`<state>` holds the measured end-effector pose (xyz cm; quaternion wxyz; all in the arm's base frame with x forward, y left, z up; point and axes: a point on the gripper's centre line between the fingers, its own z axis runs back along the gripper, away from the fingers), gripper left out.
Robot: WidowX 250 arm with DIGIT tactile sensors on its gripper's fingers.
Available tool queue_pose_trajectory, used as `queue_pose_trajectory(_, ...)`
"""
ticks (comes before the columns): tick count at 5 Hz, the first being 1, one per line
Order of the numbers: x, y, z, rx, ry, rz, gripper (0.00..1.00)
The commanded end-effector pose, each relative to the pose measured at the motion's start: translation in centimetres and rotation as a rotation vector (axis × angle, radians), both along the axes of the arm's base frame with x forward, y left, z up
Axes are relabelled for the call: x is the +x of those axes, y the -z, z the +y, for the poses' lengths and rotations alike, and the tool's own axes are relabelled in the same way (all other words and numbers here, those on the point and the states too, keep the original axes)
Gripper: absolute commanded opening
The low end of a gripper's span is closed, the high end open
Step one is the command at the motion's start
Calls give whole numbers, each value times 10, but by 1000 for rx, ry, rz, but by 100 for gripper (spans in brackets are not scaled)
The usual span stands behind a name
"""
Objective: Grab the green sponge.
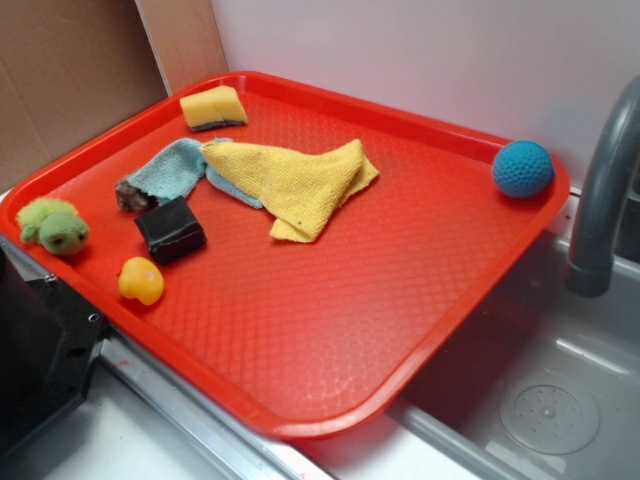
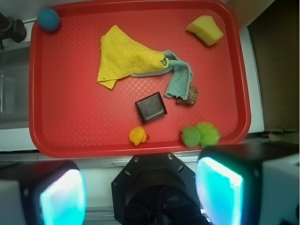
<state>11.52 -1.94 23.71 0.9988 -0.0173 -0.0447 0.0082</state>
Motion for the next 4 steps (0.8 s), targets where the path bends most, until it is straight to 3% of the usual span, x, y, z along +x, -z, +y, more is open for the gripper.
queue_pose_trajectory(1,0,0,0,0,0,0,100)
queue_pose_trajectory(2,42,15,18,74,116,-113,100)
queue_pose_trajectory(3,65,27,41,135,187,-201,100)
queue_pose_trajectory(4,93,54,64,186,224,-231,100)
